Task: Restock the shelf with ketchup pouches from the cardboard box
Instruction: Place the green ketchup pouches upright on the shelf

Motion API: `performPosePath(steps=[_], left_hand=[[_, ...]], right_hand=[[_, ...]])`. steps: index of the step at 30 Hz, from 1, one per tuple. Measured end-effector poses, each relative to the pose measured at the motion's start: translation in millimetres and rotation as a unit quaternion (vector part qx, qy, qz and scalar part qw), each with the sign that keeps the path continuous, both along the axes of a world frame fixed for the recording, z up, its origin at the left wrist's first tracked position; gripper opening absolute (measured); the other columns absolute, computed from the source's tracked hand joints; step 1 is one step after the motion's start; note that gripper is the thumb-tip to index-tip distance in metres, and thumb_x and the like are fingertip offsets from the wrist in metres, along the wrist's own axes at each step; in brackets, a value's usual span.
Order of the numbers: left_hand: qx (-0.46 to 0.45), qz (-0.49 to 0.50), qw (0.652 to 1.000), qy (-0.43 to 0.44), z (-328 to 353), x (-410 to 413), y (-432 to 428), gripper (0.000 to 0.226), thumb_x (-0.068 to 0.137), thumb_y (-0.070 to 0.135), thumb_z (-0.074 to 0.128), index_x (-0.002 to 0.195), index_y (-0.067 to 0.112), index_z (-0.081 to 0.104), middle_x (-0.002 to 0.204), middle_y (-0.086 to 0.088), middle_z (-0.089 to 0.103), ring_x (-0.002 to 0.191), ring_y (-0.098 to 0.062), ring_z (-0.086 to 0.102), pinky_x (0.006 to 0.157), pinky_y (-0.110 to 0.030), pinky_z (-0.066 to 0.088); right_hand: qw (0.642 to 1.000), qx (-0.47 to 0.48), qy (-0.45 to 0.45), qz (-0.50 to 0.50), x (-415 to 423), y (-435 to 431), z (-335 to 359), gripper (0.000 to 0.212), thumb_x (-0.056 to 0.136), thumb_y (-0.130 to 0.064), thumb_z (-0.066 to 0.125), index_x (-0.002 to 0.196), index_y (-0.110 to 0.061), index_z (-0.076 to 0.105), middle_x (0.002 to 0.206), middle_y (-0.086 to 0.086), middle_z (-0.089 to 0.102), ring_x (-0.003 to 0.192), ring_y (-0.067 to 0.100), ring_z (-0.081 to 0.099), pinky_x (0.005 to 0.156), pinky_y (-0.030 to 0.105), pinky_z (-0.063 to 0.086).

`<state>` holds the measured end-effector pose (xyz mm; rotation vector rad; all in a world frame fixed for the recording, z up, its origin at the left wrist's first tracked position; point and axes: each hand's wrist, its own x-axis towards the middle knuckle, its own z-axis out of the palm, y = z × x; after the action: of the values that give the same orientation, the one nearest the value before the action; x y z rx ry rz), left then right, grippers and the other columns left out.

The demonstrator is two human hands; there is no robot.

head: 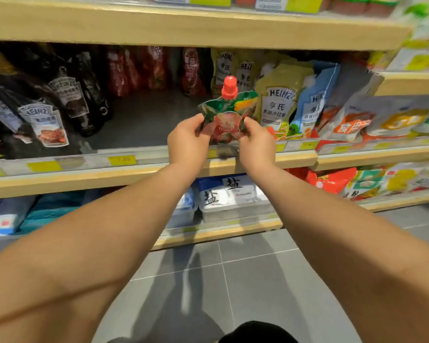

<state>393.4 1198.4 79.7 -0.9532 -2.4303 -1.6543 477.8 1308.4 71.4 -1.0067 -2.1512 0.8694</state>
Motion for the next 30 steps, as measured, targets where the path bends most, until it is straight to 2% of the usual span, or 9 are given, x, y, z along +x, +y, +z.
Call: performPosePath(steps=[3,5,7,9,12,16,19,23,30], left_hand=[[-0.028,0.013,1.000,-0.001,-0.8,-4.1,16.0,0.027,0.087,0.040,0.056,0.076,0.016,0.062,0.068,0.000,0.062,0.072,-0.021,0.056,0.058,-0.029,0.032],[-0.057,0.022,0.998,0.008,-1.0,-7.7,26.5,0.029,0.088,0.040,0.055,0.078,0.014,0.065,0.067,0.001,0.062,0.075,-0.024,0.058,0.056,-0.026,0.027],[-0.104,0.038,0.994,0.024,-2.2,-11.4,36.6,0.033,0.088,0.042,0.053,0.083,0.013,0.068,0.077,-0.004,0.069,0.077,-0.026,0.060,0.058,-0.029,0.034],[-0.132,0.053,0.989,0.027,-4.8,-15.2,41.9,0.031,0.089,0.041,0.052,0.088,0.015,0.070,0.084,-0.006,0.071,0.082,-0.026,0.063,0.063,-0.029,0.042],[-0.121,0.071,0.990,-0.002,-8.0,-17.1,47.4,0.029,0.086,0.035,0.058,0.109,0.019,0.064,0.099,-0.002,0.071,0.093,-0.022,0.064,0.072,-0.023,0.039],[-0.116,0.010,0.993,0.001,-13.2,-16.4,40.4,0.022,0.077,0.031,0.071,0.094,0.023,0.060,0.095,0.003,0.067,0.081,-0.014,0.063,0.072,-0.023,0.044],[-0.154,-0.040,0.986,0.052,-15.7,-15.5,32.8,0.024,0.079,0.028,0.071,0.103,0.025,0.068,0.108,0.001,0.067,0.093,-0.012,0.064,0.083,-0.022,0.045],[-0.206,-0.064,0.973,0.086,-11.7,-19.5,37.7,0.035,0.087,0.024,0.062,0.122,0.020,0.061,0.124,-0.004,0.062,0.109,-0.019,0.060,0.097,-0.029,0.043],[-0.286,-0.103,0.948,0.098,-5.1,-39.0,55.5,0.042,0.094,0.019,0.052,0.135,0.019,0.048,0.141,-0.006,0.048,0.128,-0.024,0.044,0.106,-0.030,0.032]], right_hand=[[0.999,-0.003,-0.035,0.004,-4.5,21.4,-7.0,0.037,0.091,-0.020,0.053,0.128,-0.022,0.055,0.118,0.008,0.059,0.095,0.018,0.050,0.083,0.027,0.042],[0.999,-0.004,-0.048,0.020,-6.9,30.8,-9.3,0.036,0.089,-0.026,0.058,0.124,-0.016,0.058,0.113,0.013,0.062,0.105,0.027,0.053,0.089,0.036,0.047],[0.998,-0.008,-0.054,0.025,-8.9,39.3,-11.4,0.036,0.088,-0.026,0.061,0.120,-0.012,0.059,0.112,0.012,0.064,0.107,0.030,0.056,0.088,0.037,0.048],[0.998,-0.011,-0.059,0.019,-11.2,42.6,-12.1,0.035,0.087,-0.027,0.063,0.118,-0.011,0.058,0.110,0.009,0.065,0.102,0.029,0.059,0.081,0.033,0.046],[0.998,-0.003,-0.067,0.010,-16.9,43.9,-13.0,0.029,0.085,-0.032,0.063,0.108,-0.015,0.055,0.098,0.004,0.065,0.092,0.028,0.059,0.074,0.036,0.048],[1.000,0.025,-0.003,0.017,-9.5,40.8,-14.6,0.026,0.082,-0.026,0.066,0.091,-0.022,0.042,0.075,-0.007,0.055,0.065,0.015,0.054,0.053,0.029,0.040],[0.996,0.058,-0.005,0.071,2.0,39.5,-15.0,0.004,0.083,-0.024,0.061,0.086,-0.023,0.059,0.085,-0.004,0.063,0.070,0.011,0.055,0.062,0.026,0.043],[0.995,0.052,-0.033,0.085,0.2,38.5,-12.7,0.019,0.085,-0.025,0.057,0.098,-0.020,0.069,0.100,-0.001,0.069,0.089,0.015,0.061,0.075,0.025,0.046],[0.992,0.022,-0.105,0.065,-17.5,40.0,-0.4,0.035,0.083,-0.025,0.052,0.117,-0.021,0.063,0.114,0.002,0.067,0.102,0.024,0.060,0.080,0.031,0.048]])
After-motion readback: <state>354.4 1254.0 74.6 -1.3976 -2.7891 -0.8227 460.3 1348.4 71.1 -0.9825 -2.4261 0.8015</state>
